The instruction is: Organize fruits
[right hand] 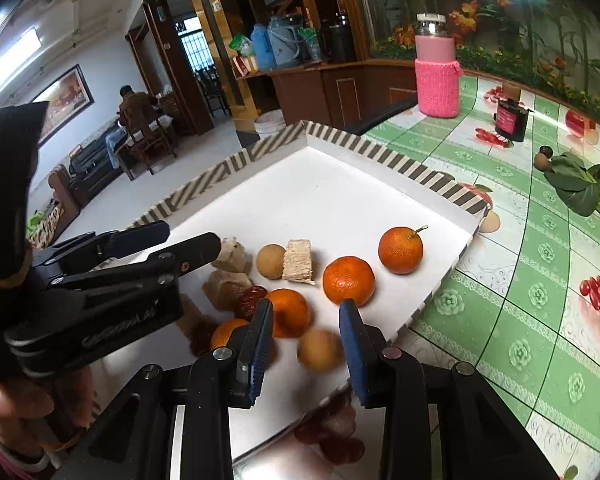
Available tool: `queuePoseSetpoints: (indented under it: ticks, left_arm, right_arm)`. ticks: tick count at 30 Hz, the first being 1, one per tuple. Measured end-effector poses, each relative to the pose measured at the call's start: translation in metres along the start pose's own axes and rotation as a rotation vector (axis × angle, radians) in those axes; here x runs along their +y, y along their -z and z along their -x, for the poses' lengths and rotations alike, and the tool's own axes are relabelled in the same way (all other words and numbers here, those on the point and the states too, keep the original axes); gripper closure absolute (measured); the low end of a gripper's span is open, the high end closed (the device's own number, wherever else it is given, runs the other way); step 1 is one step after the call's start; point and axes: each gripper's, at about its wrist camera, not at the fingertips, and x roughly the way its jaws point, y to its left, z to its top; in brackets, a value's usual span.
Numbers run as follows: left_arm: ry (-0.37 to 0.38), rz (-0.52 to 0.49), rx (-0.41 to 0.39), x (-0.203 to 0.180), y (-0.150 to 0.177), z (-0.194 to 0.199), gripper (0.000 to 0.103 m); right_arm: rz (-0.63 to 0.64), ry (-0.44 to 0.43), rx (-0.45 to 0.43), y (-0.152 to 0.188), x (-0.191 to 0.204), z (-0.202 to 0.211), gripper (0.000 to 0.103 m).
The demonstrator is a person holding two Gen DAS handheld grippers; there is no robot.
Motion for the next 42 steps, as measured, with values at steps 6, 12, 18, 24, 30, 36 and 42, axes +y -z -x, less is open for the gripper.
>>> queuePoseSetpoints:
  ticks: [6, 12, 18, 24, 30, 36, 42]
  left_arm:
    - [-0.013, 0.005, -0.084, -0.003, 0.003, 0.02, 0.046]
    - [-0.016, 0.008, -0.144, -0.013, 0.006, 0.041, 0.046]
    - [-0.027, -0.009, -0.185, -0.025, 0.009, 0.056, 0.046]
    - [-0.038, -0.02, -0.198, -0.032, 0.013, 0.065, 0.046]
    - [-0.045, -0.041, -0.205, -0.04, 0.017, 0.068, 0.046]
    - [-0.054, -0.044, -0.216, -0.041, 0.018, 0.07, 0.046]
    - [-0.063, -0.04, -0.225, -0.039, 0.019, 0.071, 0.046]
  right_arm:
    - [0.008, 0.053, -0.057, 0.007, 0.005, 0.022, 0.07]
    - [0.01, 0.113, -0.152, 0.01, 0.008, 0.054, 0.07]
    - [0.001, 0.148, -0.194, 0.014, 0.006, 0.07, 0.07]
    - [-0.004, 0.162, -0.202, 0.019, 0.005, 0.075, 0.07]
    - [-0.009, 0.162, -0.204, 0.022, 0.004, 0.077, 0.07]
    - [-0.021, 0.154, -0.199, 0.025, 0.001, 0.076, 0.07]
    - [-0.012, 0.149, -0.195, 0.025, 0.004, 0.075, 0.07]
